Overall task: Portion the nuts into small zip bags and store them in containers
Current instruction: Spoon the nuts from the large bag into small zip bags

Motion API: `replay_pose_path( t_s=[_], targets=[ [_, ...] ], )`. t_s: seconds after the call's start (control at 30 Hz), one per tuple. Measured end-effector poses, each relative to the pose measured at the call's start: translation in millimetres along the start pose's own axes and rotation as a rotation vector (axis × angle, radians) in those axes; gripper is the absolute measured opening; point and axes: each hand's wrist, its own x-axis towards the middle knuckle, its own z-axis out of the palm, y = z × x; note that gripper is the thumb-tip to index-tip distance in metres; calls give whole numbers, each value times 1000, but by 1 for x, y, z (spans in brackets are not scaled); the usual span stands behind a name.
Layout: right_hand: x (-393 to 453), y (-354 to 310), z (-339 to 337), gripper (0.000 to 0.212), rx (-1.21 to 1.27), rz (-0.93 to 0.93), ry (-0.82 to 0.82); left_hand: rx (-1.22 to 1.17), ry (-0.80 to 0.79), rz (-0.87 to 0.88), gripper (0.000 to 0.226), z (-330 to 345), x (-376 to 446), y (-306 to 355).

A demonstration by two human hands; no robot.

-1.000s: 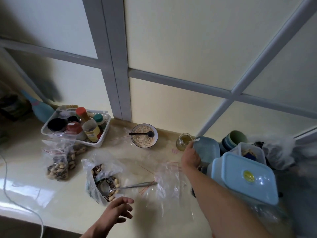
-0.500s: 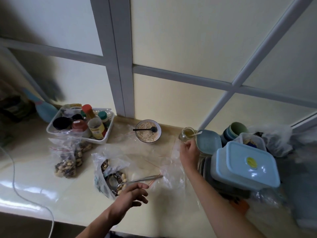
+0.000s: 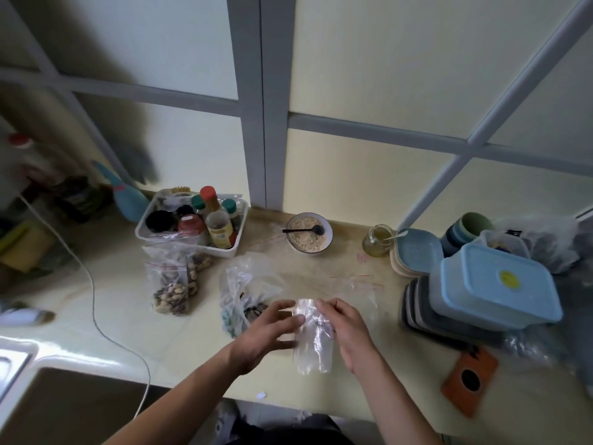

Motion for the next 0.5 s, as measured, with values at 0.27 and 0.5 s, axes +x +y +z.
replay_pose_path(
  t_s=[0.27,0.5],
  targets=[
    [-11,6,45,23,-50,-105,14,52,34,-12,33,-23,-6,-16],
    [-17,8,47,46,-325,-293,145,-21,2,27,5,-33,-14,-7]
  ],
)
